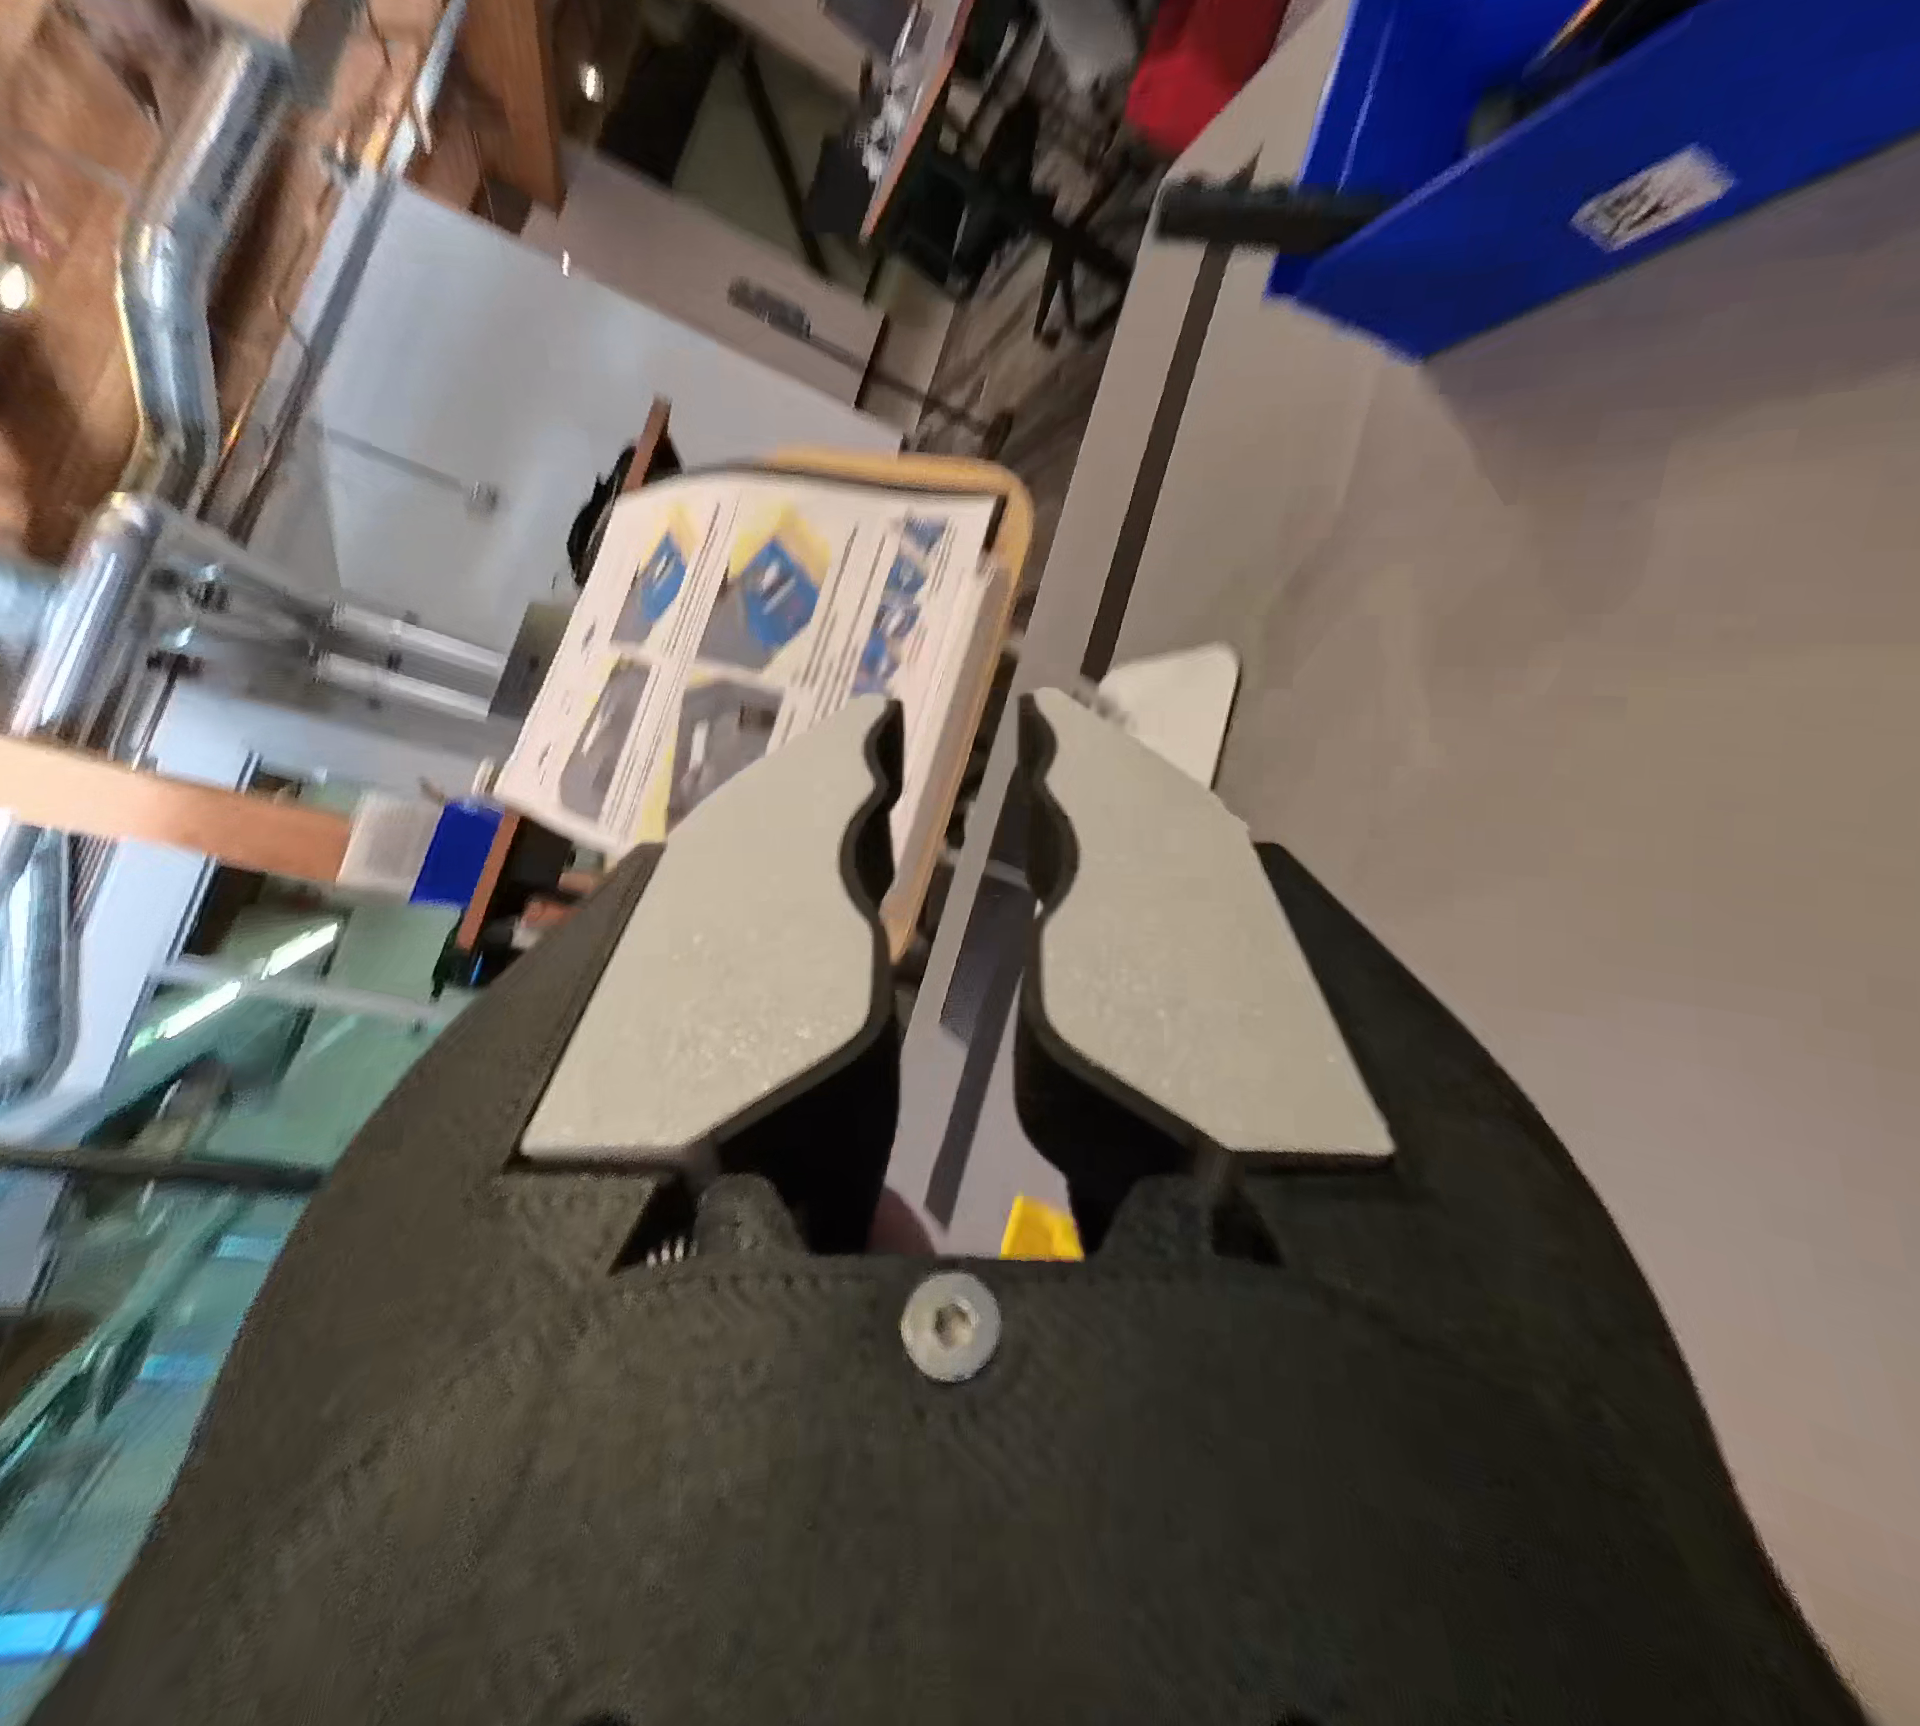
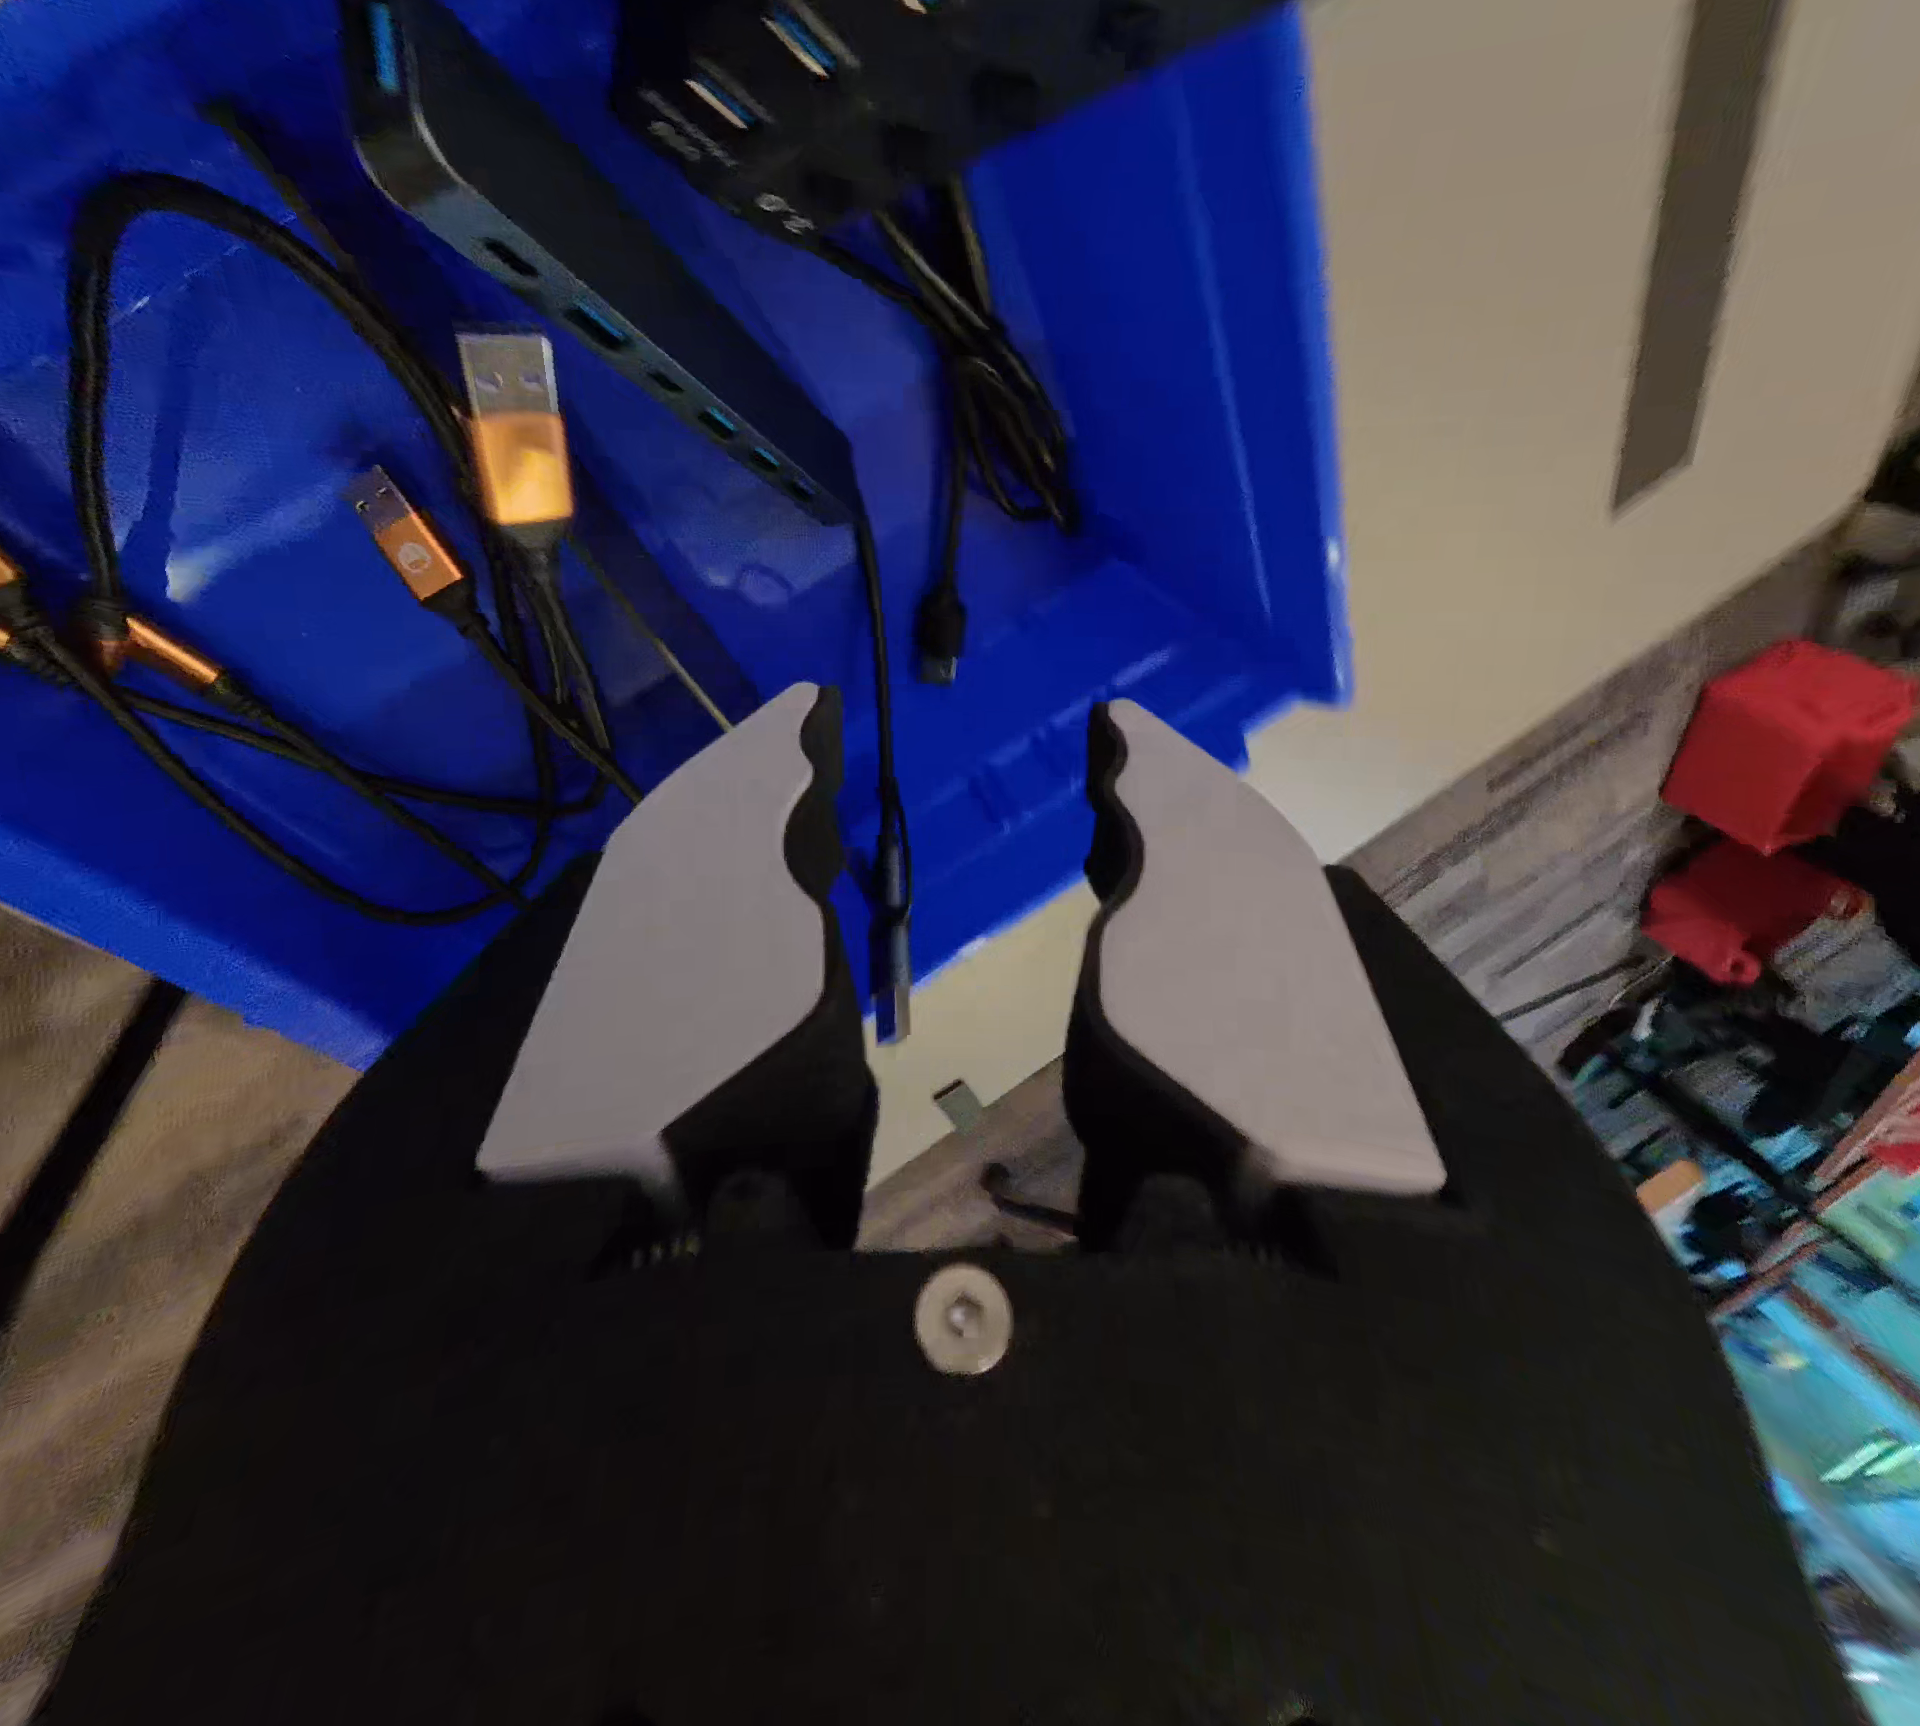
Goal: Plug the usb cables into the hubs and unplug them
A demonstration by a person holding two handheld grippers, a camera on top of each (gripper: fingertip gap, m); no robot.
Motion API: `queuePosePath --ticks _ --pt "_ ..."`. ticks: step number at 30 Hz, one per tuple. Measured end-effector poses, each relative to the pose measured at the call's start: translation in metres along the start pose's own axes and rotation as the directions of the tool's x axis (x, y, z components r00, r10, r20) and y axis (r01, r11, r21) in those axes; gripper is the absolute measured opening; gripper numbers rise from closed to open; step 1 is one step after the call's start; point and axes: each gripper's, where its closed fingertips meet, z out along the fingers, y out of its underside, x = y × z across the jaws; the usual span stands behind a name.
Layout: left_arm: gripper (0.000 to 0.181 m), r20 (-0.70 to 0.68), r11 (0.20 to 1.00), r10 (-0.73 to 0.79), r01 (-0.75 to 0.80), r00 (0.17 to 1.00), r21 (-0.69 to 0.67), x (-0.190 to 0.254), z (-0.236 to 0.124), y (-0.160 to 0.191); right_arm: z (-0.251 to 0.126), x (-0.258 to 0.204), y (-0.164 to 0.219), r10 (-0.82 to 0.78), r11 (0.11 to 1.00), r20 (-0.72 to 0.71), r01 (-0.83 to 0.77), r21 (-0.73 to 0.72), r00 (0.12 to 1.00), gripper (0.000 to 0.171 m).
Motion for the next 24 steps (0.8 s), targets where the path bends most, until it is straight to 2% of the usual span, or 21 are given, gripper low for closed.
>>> queuePosePath --ticks 3,5,7,8,10,12,15,16,18,20,24 --pt "0.032 0.045 0.984 -0.056 0.063 0.997 -0.164 -0.021 -0.016 0.051 -0.023 0.003 0.027 0.188 0.978 -0.036 -0.183 0.100 0.982 0.054" --pt "0.040 0.072 0.936 -0.106 0.124 0.992 -0.330 -0.033 -0.034 0.102 -0.029 -0.005 0.053 0.310 0.944 -0.007 -0.308 0.117 0.951 0.059" --pt "0.051 0.081 0.823 -0.168 0.185 0.982 -0.537 -0.036 -0.063 0.166 -0.031 -0.014 0.082 0.397 0.911 -0.001 -0.394 0.122 0.918 0.063" --pt "0.053 0.108 0.773 -0.200 0.225 0.974 -0.593 -0.038 -0.078 0.193 -0.032 -0.020 0.092 0.435 0.891 0.021 -0.433 0.137 0.900 0.063" --pt "0.053 0.182 0.699 -0.297 0.344 0.937 -0.627 -0.037 -0.108 0.237 -0.029 -0.033 0.112 0.500 0.852 0.059 -0.503 0.143 0.864 0.065" --pt "0.059 0.252 0.585 -0.406 0.462 0.878 -0.666 -0.027 -0.138 0.277 -0.023 -0.050 0.124 0.531 0.825 0.124 -0.545 0.149 0.838 0.068" --pt "0.070 0.304 0.404 -0.418 0.475 0.856 -0.782 -0.009 -0.189 0.331 -0.010 -0.066 0.135 0.562 0.793 0.175 -0.587 0.161 0.808 0.072" --pt "0.072 0.329 0.362 -0.443 0.502 0.834 -0.785 -0.004 -0.200 0.343 -0.006 -0.071 0.135 0.569 0.781 0.210 -0.602 0.165 0.795 0.073" --pt "0.076 0.357 0.296 -0.576 0.595 0.736 -0.747 0.014 -0.208 0.353 0.003 -0.081 0.135 0.581 0.761 0.273 -0.631 0.151 0.767 0.075" --pt "0.080 0.374 0.248 -0.626 0.629 0.684 -0.737 0.030 -0.213 0.365 0.011 -0.088 0.131 0.574 0.758 0.314 -0.636 0.144 0.756 0.075" --pt "0.071 0.358 0.170 -0.758 0.695 0.545 -0.698 0.062 -0.200 0.371 0.023 -0.097 0.118 0.562 0.748 0.388 -0.649 0.140 0.731 0.060"
